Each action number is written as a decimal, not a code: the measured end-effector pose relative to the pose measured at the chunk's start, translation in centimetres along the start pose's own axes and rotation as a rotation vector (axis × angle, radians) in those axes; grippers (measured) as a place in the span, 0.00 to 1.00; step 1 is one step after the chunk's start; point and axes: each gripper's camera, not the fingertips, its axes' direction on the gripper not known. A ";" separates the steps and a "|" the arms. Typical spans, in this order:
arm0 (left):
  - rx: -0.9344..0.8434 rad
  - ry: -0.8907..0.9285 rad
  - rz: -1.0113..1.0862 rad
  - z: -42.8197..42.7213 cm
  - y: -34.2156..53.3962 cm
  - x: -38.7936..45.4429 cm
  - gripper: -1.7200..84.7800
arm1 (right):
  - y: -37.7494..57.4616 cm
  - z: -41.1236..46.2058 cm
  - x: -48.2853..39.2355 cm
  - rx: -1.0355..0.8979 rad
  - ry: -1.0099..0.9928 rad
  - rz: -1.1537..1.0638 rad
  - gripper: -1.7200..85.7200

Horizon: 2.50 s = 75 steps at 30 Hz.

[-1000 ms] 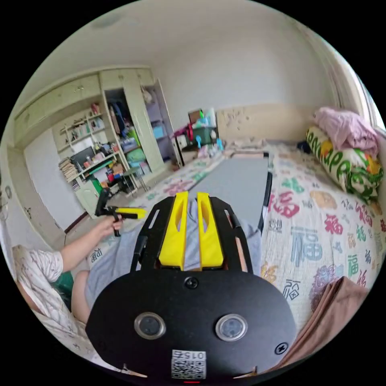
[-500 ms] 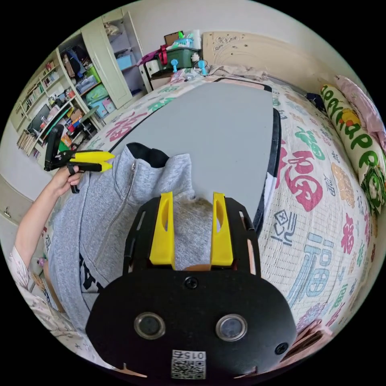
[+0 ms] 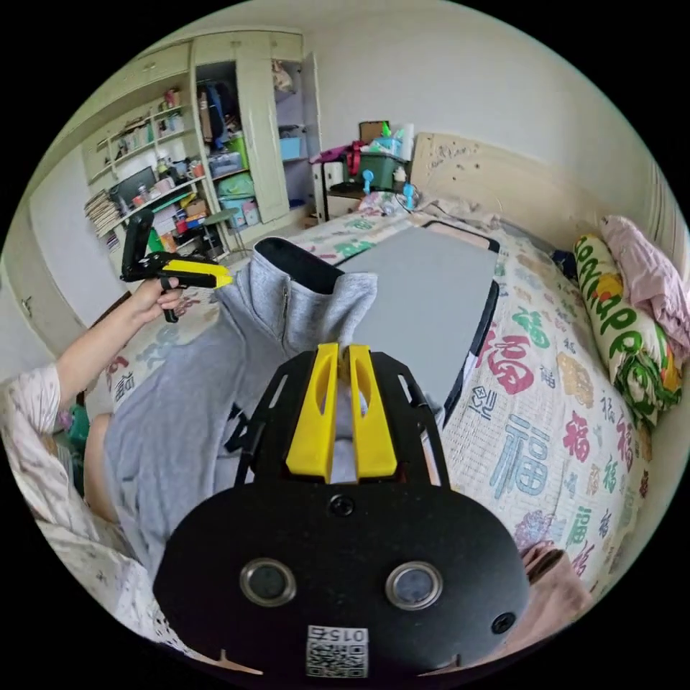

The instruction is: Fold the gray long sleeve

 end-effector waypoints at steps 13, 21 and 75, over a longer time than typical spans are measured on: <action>-0.065 0.300 -0.243 -15.6 43.0 28.7 0.02 | 28.7 -15.5 -15.4 -0.150 -0.251 0.082 0.05; 0.127 0.277 -0.229 -22.5 43.4 31.6 0.02 | 22.4 -22.7 -14.3 -0.040 -0.140 0.086 0.05; 0.068 0.154 -0.791 -8.9 47.8 -2.4 0.09 | 15.8 3.5 1.3 0.210 -0.289 0.067 0.11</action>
